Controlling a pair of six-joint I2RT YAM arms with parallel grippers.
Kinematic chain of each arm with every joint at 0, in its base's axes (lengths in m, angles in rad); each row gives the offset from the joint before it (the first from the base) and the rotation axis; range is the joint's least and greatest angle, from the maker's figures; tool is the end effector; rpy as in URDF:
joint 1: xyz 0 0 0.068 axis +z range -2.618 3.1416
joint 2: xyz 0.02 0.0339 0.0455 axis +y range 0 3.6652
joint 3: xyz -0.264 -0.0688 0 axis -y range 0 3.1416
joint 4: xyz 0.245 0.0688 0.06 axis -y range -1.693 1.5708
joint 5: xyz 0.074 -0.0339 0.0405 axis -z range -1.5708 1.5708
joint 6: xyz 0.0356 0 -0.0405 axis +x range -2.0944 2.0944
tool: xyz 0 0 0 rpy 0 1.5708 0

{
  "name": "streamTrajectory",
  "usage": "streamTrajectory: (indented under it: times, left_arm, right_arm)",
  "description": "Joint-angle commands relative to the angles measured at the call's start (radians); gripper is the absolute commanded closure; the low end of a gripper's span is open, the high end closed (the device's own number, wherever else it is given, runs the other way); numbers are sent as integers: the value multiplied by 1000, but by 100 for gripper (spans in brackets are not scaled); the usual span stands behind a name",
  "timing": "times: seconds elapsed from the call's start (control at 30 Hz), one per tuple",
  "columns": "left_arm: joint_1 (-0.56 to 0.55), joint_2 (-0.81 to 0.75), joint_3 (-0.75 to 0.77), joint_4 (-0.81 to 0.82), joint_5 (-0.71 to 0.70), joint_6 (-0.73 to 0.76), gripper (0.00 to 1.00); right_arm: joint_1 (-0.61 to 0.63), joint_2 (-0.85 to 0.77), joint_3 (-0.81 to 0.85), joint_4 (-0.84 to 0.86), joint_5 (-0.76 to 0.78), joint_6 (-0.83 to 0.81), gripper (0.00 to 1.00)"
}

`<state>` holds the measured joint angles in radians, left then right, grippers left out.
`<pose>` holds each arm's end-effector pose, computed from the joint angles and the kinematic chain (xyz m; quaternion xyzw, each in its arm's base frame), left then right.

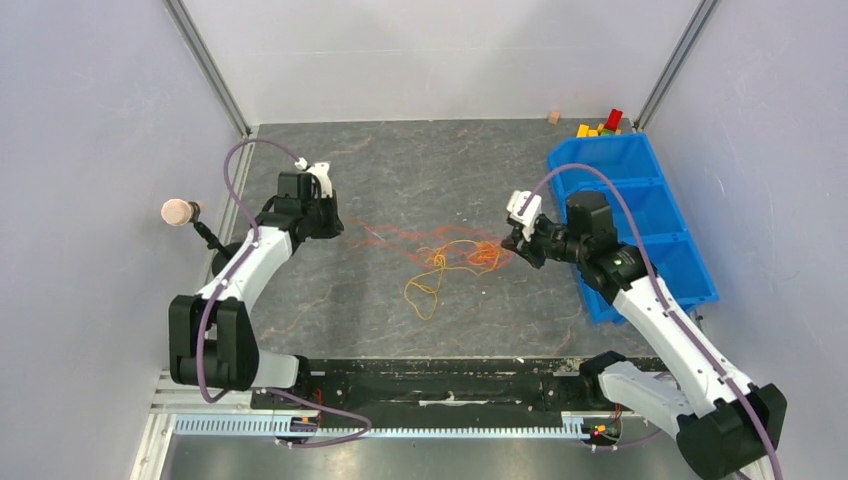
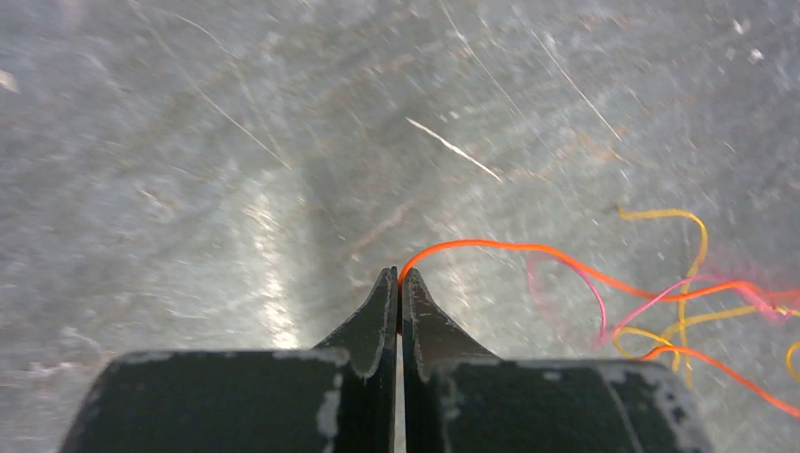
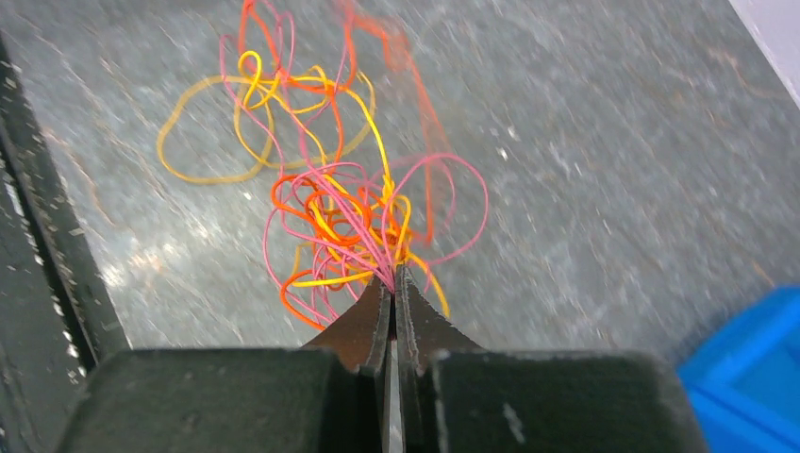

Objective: Untangle the cables

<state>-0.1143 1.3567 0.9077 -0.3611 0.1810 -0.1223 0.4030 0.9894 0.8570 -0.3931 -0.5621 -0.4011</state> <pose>0.2832 -0.0390 0.2402 0.0299 0.9249 -0.1270 0.3572 0.1911 0.1021 0.3090 -0.4532 0.7119 0.2408 0.4794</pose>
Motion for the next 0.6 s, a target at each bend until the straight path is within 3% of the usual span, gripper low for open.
streamTrajectory:
  times: [0.0,0.27,0.57]
  left_arm:
    - [31,63,106,14,-121,121,98]
    - [97,252,298,33,-197,192,98]
    - [147,472,492,62,-308,221,98]
  right_arm:
    - [-83,-62,-26,-146,66,-137,100]
    - [-254,-96,-57,-264,92,-259,100]
    - [-357,-98,-47,-369,58,-349,100]
